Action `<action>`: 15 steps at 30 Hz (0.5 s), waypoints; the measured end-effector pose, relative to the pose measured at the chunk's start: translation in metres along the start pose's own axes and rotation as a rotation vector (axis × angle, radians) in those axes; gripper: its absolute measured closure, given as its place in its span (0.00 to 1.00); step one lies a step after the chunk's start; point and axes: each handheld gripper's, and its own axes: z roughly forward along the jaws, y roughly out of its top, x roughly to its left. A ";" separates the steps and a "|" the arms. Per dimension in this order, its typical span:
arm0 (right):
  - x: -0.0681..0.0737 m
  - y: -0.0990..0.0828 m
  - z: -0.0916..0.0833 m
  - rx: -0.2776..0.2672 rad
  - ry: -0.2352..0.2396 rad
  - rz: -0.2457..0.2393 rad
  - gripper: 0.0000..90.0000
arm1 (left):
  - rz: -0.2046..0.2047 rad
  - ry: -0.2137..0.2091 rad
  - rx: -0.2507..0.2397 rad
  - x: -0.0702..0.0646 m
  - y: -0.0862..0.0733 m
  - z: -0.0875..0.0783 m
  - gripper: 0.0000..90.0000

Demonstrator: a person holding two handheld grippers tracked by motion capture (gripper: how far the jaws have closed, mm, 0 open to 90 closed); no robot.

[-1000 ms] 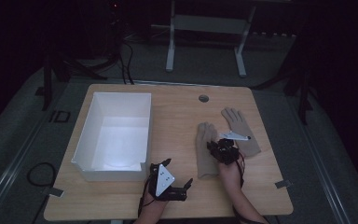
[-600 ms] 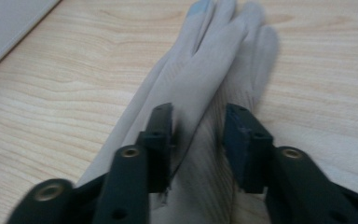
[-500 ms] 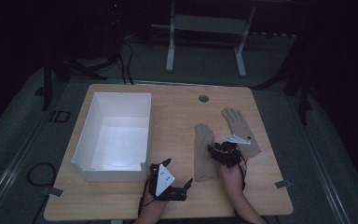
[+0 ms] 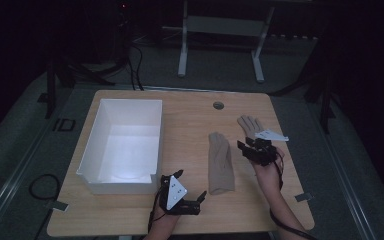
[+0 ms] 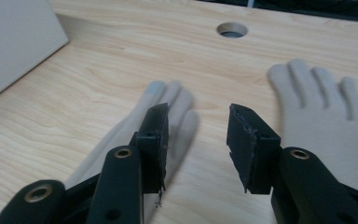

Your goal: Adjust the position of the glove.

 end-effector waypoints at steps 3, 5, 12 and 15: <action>-0.013 0.004 -0.003 -0.001 -0.003 -0.001 0.63 | 0.001 0.000 0.002 0.001 0.000 0.000 0.00; -0.022 0.006 -0.002 -0.004 -0.004 -0.005 0.63 | -0.003 -0.001 0.004 0.001 0.000 0.000 0.00; -0.057 0.010 0.004 0.013 -0.048 0.008 0.57 | -0.008 0.002 0.005 0.001 0.000 0.000 0.00; -0.070 0.012 0.010 0.028 -0.065 0.029 0.57 | -0.008 0.001 0.005 0.001 0.000 0.000 0.00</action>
